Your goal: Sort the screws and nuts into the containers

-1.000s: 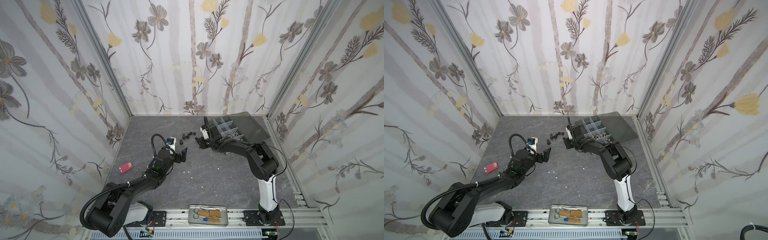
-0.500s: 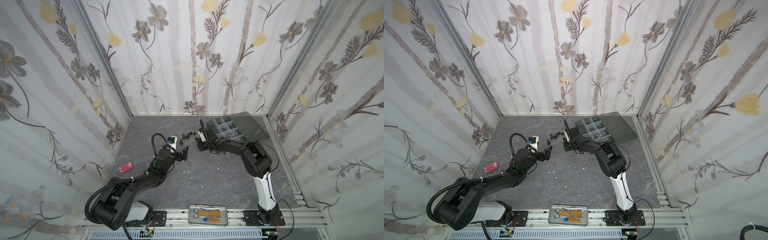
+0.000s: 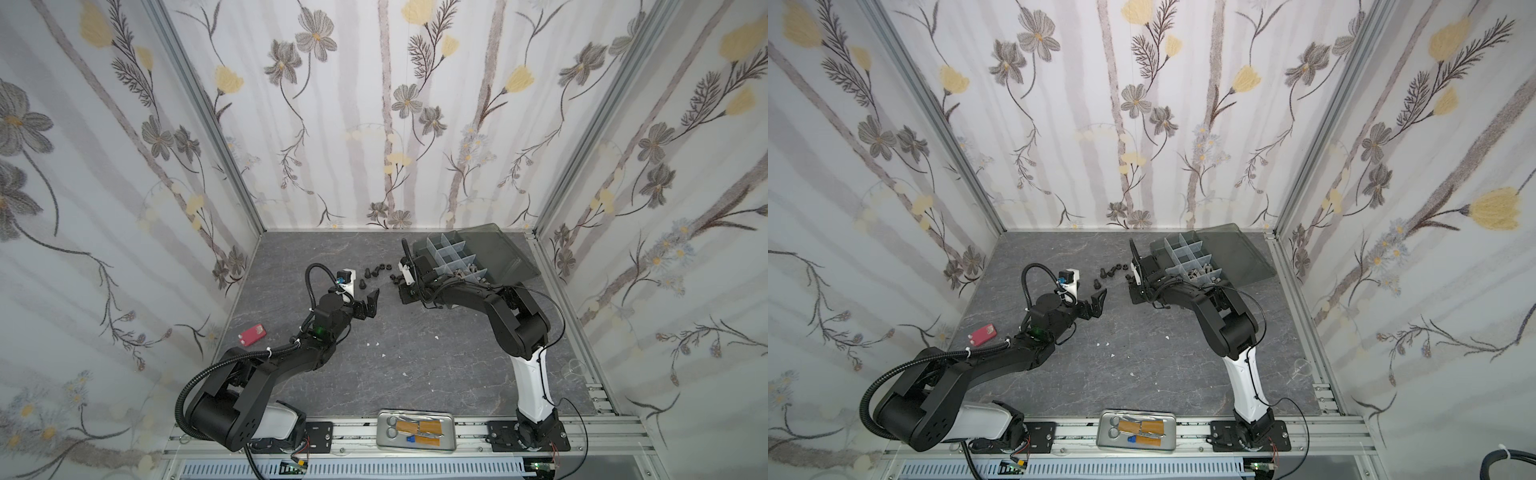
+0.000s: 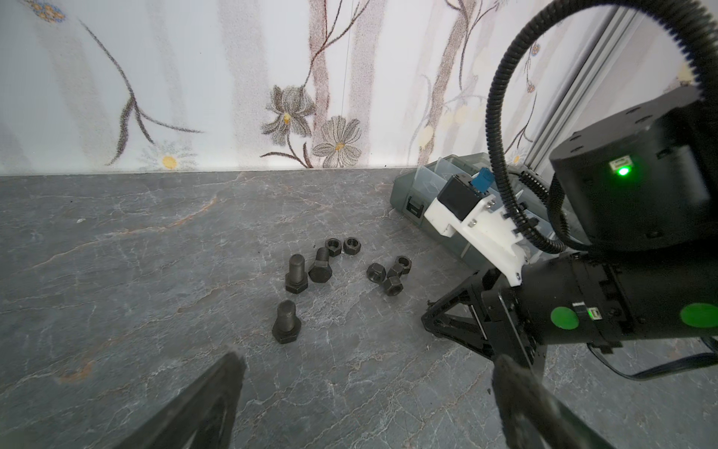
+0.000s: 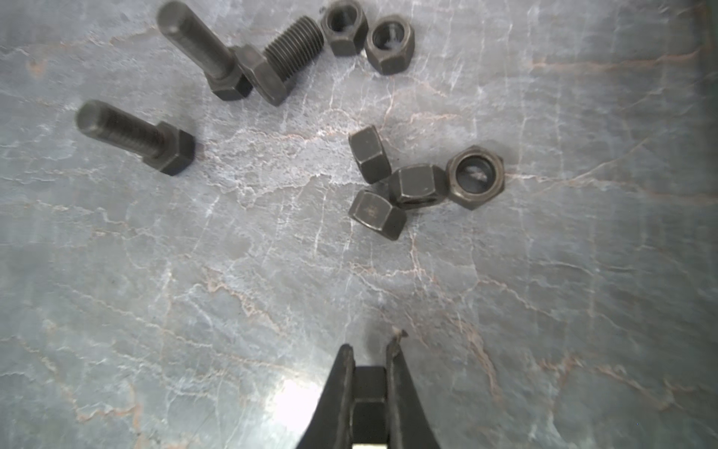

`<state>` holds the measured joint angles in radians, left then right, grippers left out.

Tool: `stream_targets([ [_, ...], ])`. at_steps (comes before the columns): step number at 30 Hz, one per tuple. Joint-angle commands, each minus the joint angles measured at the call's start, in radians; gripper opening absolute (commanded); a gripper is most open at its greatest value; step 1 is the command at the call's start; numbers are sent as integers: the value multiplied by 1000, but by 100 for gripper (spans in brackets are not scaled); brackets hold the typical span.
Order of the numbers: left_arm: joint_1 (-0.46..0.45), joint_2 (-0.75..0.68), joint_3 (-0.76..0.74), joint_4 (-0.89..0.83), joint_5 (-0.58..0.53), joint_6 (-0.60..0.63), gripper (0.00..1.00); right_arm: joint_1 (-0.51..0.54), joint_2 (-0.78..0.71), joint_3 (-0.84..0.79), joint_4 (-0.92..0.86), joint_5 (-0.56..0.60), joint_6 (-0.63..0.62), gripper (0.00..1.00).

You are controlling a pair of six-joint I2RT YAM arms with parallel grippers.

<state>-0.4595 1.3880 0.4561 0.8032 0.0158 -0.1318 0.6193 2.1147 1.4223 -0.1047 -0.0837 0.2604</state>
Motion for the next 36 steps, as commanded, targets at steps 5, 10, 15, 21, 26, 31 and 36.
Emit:
stream_targets([
  [5, -1, 3, 55, 33, 70, -3, 100, -65, -124, -26, 4, -163, -18, 6],
  [10, -4, 12, 75, 42, 112, -6, 100, -183, -205, -62, -58, -338, -75, 6],
  [15, -7, 39, 81, 56, 119, -9, 100, -284, -275, -111, -125, -267, -147, 6],
  [21, -10, 77, 93, 67, 134, -26, 100, -318, -261, -111, -160, -109, -154, 7],
  [26, -11, 87, 99, 67, 131, -29, 100, -319, -224, -88, -186, -62, -155, 16],
  [31, -13, 91, 108, 58, 128, -28, 100, -319, -216, -82, -179, -52, -150, 25],
  [36, -13, 83, 107, 59, 115, -24, 100, -317, -238, -70, -165, -57, -140, 31],
])
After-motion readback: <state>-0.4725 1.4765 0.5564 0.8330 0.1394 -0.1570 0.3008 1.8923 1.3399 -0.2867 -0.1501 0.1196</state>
